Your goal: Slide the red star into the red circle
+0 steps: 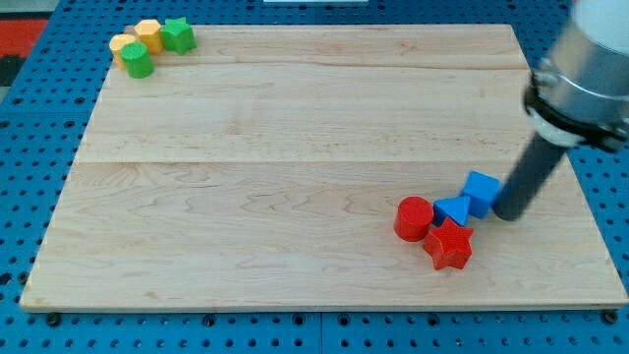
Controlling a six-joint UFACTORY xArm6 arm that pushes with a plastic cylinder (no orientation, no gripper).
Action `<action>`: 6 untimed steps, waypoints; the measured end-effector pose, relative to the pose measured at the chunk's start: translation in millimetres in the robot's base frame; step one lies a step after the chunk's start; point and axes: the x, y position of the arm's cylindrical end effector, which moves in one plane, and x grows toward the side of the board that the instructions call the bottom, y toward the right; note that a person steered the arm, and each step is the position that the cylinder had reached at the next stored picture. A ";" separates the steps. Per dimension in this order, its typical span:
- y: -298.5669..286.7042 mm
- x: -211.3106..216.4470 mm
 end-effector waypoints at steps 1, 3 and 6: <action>-24.1 -15.2; 63.6 85.3; -85.0 92.2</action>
